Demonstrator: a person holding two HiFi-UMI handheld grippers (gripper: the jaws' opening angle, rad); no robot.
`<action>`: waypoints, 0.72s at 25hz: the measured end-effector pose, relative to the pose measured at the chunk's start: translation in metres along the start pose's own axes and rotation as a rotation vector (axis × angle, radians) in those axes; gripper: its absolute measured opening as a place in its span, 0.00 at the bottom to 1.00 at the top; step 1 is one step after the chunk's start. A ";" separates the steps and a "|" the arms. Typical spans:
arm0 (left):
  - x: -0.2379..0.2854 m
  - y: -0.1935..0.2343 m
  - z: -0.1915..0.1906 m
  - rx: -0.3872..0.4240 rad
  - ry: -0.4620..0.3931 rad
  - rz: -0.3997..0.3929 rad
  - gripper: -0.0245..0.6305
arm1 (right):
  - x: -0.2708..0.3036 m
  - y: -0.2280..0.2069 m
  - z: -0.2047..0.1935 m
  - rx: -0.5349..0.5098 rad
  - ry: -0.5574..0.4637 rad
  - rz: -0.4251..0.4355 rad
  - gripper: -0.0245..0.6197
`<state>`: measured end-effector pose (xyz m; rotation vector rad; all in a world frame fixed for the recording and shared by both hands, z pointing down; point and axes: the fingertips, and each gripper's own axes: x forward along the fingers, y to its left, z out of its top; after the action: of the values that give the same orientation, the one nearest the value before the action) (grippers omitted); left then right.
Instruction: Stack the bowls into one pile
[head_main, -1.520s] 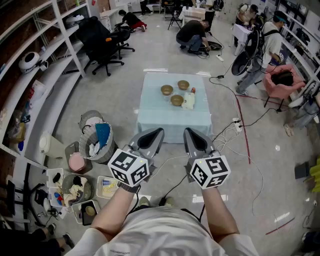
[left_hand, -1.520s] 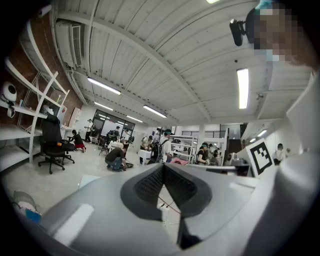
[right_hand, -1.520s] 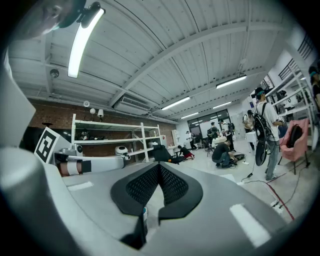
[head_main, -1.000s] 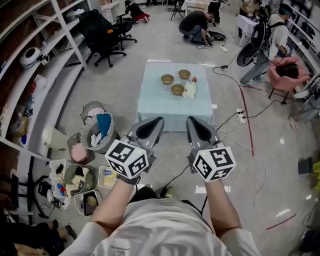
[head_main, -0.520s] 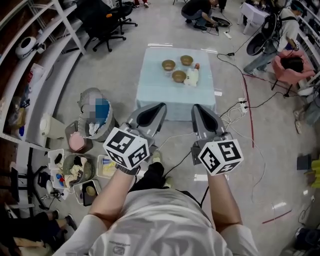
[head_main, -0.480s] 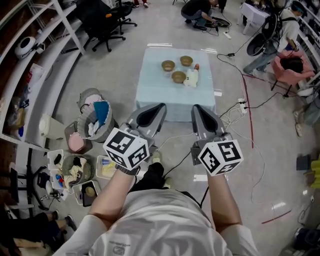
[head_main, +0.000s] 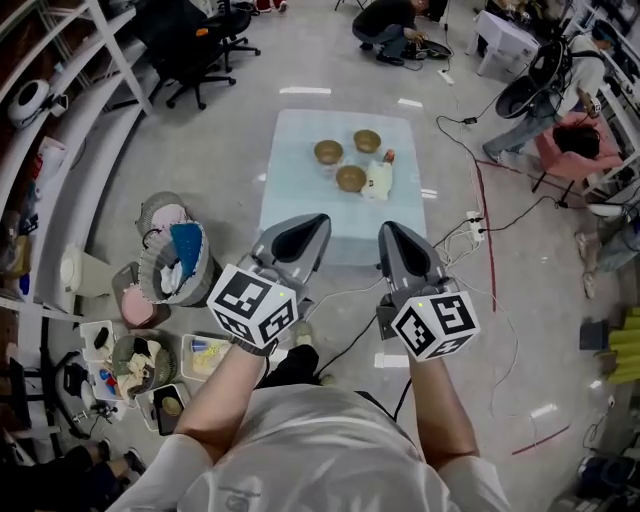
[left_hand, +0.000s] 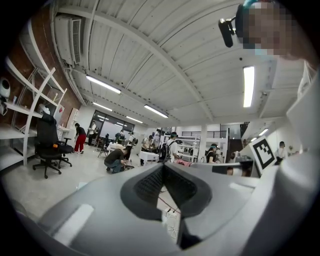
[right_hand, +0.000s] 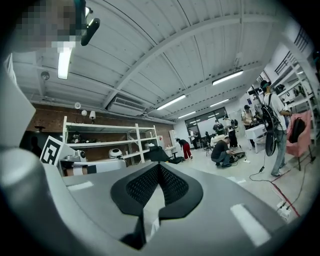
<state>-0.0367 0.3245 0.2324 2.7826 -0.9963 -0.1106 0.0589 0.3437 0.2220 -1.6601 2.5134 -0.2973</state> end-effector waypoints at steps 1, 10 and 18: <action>0.006 0.011 0.001 -0.001 0.001 -0.001 0.05 | 0.011 -0.002 -0.001 -0.001 0.004 -0.003 0.05; 0.053 0.092 -0.007 -0.017 0.024 -0.039 0.05 | 0.093 -0.030 -0.022 -0.003 0.042 -0.070 0.05; 0.084 0.125 -0.017 -0.039 0.045 -0.056 0.05 | 0.134 -0.044 -0.034 -0.036 0.087 -0.087 0.05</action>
<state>-0.0477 0.1790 0.2734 2.7659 -0.8962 -0.0733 0.0392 0.2072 0.2663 -1.8118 2.5260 -0.3426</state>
